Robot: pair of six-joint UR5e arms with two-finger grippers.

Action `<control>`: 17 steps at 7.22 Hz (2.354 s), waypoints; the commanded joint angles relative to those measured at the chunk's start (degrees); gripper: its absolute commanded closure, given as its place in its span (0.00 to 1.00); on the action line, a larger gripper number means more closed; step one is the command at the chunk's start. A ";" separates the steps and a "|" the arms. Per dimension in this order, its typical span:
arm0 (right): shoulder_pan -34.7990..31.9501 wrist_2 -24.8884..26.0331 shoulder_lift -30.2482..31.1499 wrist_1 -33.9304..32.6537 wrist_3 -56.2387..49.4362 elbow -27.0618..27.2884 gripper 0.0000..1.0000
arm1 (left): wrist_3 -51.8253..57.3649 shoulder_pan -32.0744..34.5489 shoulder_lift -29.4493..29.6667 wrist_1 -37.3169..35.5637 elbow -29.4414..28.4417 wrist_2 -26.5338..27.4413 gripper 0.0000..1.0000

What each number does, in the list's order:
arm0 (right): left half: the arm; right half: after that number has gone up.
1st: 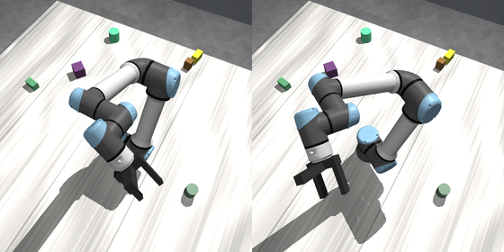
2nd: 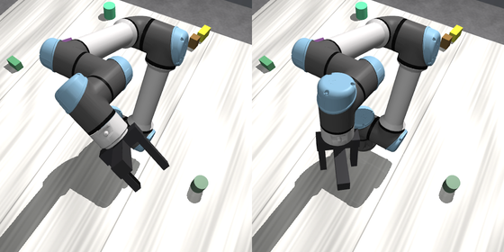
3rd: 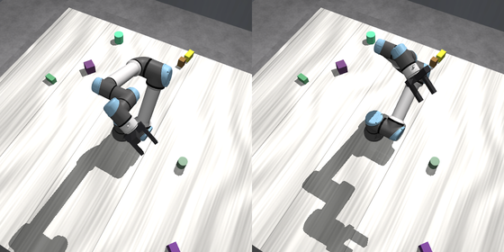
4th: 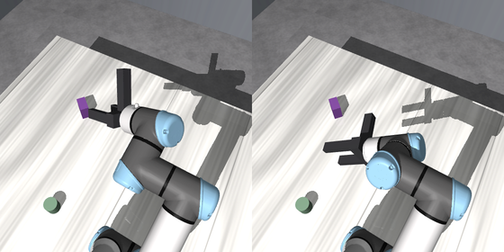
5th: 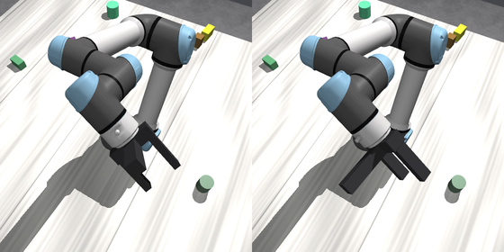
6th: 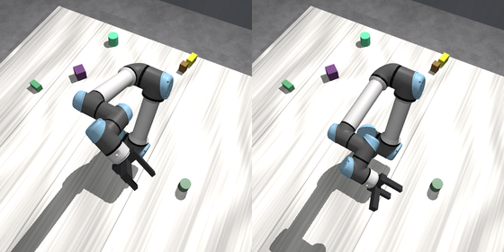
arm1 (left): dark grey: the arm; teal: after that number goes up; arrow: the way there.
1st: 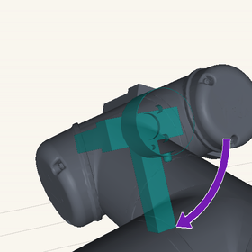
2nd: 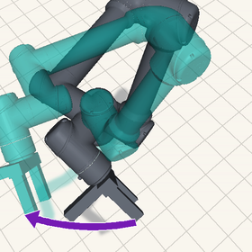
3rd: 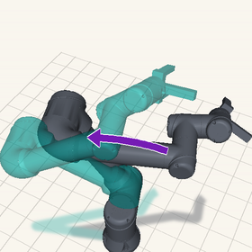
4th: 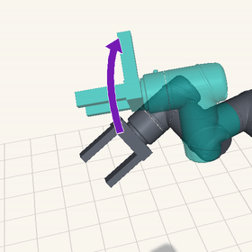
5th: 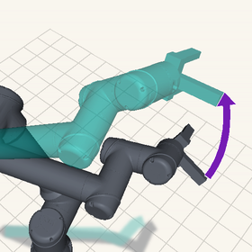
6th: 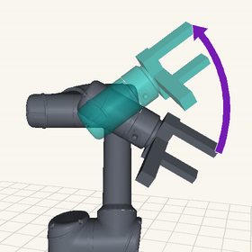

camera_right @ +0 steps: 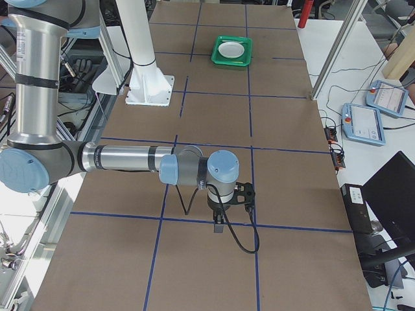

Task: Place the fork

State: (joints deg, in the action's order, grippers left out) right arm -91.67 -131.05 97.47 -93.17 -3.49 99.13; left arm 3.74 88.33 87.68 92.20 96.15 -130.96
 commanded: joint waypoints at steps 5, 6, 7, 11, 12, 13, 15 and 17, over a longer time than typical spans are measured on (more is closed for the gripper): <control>0.00 0.00 0.00 0.00 -0.03 0.01 0.00 | 0.21 2.63 -3.92 -1.76 -0.61 -5.18 0.00; 0.00 0.00 0.00 0.00 -0.03 0.01 0.00 | 0.21 2.63 -3.92 -1.76 -0.61 -5.18 0.00; 0.00 0.00 0.00 0.00 -0.03 0.01 0.00 | 0.21 2.72 -3.92 -1.76 -0.70 -5.27 0.00; 0.00 0.00 0.00 0.00 0.06 0.01 0.00 | 0.21 2.72 -3.92 -1.76 -0.70 -5.27 0.00; 0.00 0.00 0.00 0.00 -0.02 0.01 0.00 | 0.21 2.72 -3.83 -1.76 -0.70 -5.27 0.00; 0.00 0.00 0.00 0.00 -0.03 -0.08 0.00 | 0.21 2.72 -3.83 -1.76 -0.70 -5.27 0.00; 0.00 0.00 0.00 0.00 -0.03 0.01 0.00 | 0.21 2.72 -3.83 -1.76 -0.70 -5.27 0.00; 0.00 0.00 0.00 0.00 0.06 0.01 0.00 | 0.21 2.81 -3.83 -1.76 -0.70 -5.27 0.00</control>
State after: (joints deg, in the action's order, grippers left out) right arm -91.67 -131.04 97.47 -93.16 -3.50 99.13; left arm 3.96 91.11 83.85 90.44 95.45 -136.23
